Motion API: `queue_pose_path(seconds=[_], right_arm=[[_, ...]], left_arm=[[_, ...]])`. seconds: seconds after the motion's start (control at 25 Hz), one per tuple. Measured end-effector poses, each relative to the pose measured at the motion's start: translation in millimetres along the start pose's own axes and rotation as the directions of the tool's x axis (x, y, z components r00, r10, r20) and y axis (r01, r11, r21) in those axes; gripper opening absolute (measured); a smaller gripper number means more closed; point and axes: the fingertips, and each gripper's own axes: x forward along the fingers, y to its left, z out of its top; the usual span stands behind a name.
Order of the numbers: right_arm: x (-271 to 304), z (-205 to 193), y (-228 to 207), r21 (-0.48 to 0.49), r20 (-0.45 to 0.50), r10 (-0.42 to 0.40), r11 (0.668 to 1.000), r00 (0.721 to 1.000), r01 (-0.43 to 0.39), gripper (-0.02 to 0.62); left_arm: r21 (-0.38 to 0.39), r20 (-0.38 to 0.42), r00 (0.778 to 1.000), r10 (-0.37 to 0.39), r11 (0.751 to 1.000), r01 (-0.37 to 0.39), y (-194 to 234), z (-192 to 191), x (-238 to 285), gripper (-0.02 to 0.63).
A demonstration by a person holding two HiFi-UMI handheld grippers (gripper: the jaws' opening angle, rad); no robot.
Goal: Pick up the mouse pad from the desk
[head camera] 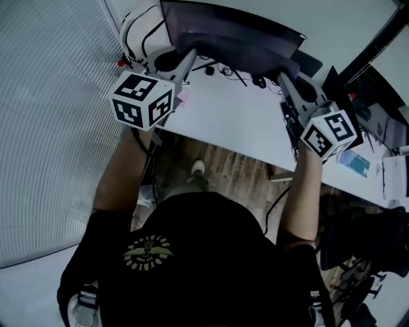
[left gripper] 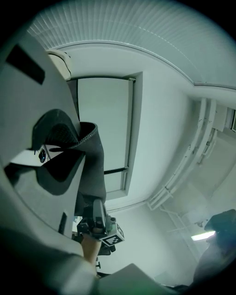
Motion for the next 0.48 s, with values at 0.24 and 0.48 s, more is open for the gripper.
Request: queue_pose_path(seconds=[0.24, 0.48], right_arm=[[-11, 8, 0, -0.010, 0.007, -0.001, 1.000, 1.000, 0.001, 0.014], [-20, 9, 1, -0.004, 0.002, -0.015, 1.000, 1.000, 0.015, 0.014]], left_arm=[[-0.006, 0.021, 1.000, -0.009, 1.000, 0.009, -9, 9, -1, 0.020], [-0.015, 0.018, 1.000, -0.017, 1.000, 0.018, -16, 8, 2, 0.020]])
